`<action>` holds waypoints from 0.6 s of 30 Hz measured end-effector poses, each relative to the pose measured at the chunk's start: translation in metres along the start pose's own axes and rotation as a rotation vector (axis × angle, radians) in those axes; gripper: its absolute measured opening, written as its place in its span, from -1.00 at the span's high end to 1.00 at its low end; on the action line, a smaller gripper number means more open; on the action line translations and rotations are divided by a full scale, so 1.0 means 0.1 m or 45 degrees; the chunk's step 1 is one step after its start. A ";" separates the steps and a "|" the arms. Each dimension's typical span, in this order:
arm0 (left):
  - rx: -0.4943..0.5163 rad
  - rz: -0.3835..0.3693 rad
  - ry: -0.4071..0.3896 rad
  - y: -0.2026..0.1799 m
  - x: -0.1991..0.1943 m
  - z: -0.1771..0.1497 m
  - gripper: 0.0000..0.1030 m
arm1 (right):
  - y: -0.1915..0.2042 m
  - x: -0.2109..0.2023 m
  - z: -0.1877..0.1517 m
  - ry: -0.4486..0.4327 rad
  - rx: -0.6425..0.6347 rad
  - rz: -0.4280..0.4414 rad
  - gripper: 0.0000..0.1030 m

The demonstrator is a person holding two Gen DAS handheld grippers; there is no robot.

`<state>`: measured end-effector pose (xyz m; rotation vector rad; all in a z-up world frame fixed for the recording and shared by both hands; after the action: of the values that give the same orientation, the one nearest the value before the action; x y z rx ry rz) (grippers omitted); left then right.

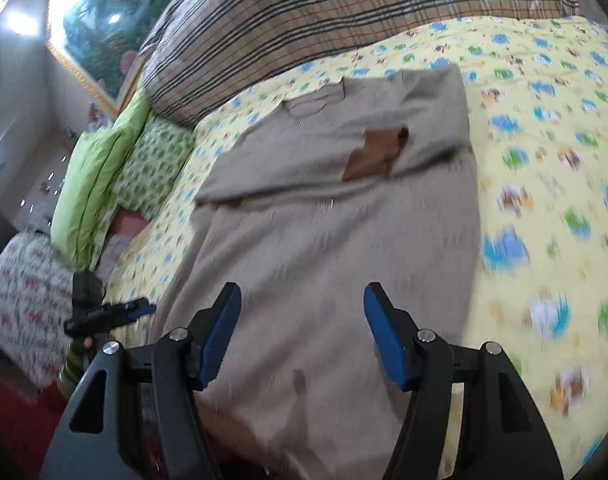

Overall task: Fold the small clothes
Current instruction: 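Grasp the brown hem with the right tool while the left tool grasps it too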

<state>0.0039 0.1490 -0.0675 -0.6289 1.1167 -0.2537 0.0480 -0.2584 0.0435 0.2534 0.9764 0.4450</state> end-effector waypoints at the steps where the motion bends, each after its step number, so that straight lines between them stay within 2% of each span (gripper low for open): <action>1: 0.005 -0.001 0.015 0.01 -0.01 -0.06 -0.17 | -0.02 -0.06 -0.13 0.011 -0.005 -0.005 -0.25; 8: 0.056 0.005 0.038 -0.02 -0.03 -0.43 -0.25 | -0.23 -0.34 -0.65 0.040 0.139 0.058 -0.25; 14: 0.108 -0.033 0.073 -0.08 0.02 -0.51 -0.22 | -0.27 -0.38 -1.07 0.158 0.146 0.053 -0.25; 18: 0.108 -0.068 0.073 -0.09 0.04 -0.49 -0.21 | -0.26 -0.27 -1.29 0.219 0.168 0.090 -0.25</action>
<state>-0.0371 0.1230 -0.0792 -0.5790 1.1389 -0.3650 -0.0675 -0.2927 -0.0166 0.3744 1.1696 0.4732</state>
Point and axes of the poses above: each gripper's, at about its wrist camera, not at the fingertips, and x roughly the way its jaws point, y to its left, z to its top, the point moved 5 cm from there along x, roughly the way its jaws point, and after that the axes turned 4 degrees about y, right-handed, at the moved point
